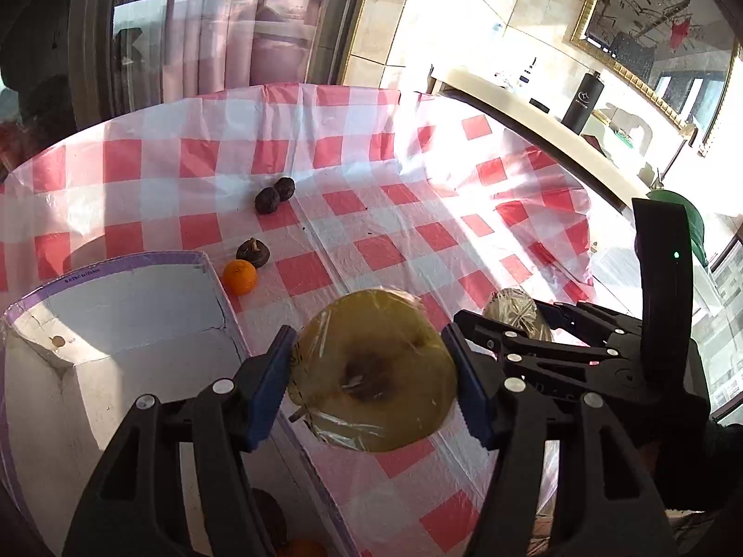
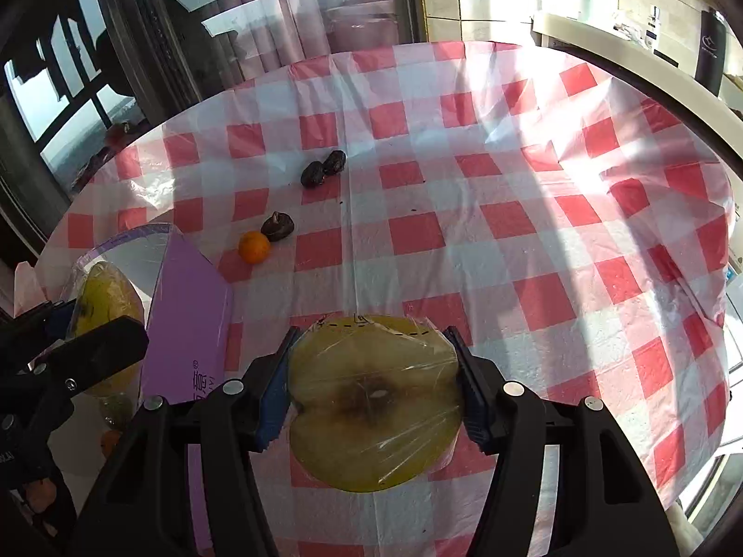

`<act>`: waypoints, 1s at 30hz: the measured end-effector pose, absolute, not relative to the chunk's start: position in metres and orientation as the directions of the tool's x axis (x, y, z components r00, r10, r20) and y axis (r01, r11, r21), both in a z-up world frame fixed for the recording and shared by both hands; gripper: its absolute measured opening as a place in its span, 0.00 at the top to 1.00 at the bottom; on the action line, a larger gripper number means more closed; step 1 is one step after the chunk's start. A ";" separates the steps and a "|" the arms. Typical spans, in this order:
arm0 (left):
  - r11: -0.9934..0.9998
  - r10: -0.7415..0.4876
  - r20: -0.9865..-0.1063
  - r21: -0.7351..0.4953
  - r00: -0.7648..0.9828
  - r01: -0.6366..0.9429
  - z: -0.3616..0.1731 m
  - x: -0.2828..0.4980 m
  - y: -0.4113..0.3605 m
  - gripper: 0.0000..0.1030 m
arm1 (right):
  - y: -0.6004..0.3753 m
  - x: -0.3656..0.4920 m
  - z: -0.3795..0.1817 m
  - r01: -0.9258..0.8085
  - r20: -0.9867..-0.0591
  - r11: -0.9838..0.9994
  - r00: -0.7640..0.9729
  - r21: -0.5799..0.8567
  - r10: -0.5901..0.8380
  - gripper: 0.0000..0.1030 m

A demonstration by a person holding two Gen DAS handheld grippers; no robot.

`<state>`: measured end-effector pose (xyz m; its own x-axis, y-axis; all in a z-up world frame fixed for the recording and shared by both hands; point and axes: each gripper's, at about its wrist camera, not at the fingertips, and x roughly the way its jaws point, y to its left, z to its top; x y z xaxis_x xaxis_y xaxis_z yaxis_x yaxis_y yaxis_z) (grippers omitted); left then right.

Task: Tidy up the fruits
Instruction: 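Carry both apple halves into the box and open both tools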

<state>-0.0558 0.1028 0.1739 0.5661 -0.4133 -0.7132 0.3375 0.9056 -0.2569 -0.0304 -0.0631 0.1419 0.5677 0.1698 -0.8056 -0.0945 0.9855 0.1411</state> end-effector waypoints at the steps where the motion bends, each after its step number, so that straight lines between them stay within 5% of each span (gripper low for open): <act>1: 0.913 -0.405 -0.703 -0.270 0.585 0.307 0.177 -0.055 0.116 0.38 | -0.048 -0.026 0.149 -0.131 -0.796 0.981 0.574 0.145 0.195 0.42; 12: 0.927 -0.187 -0.726 -0.353 0.662 -0.125 0.160 -0.064 0.281 0.38 | 0.108 -0.013 0.182 -0.513 -0.753 0.851 0.515 0.112 0.409 0.42; 19: 0.916 -0.099 -0.802 -0.305 0.589 -0.260 0.126 -0.081 0.327 0.38 | 0.167 -0.042 0.138 -0.704 -0.850 0.710 0.375 -0.001 0.371 0.42; 30: 0.981 0.004 -0.852 -0.098 0.524 -0.167 0.104 -0.082 0.298 0.38 | 0.193 -0.050 0.079 -0.786 -0.947 0.610 0.265 -0.104 0.179 0.42</act>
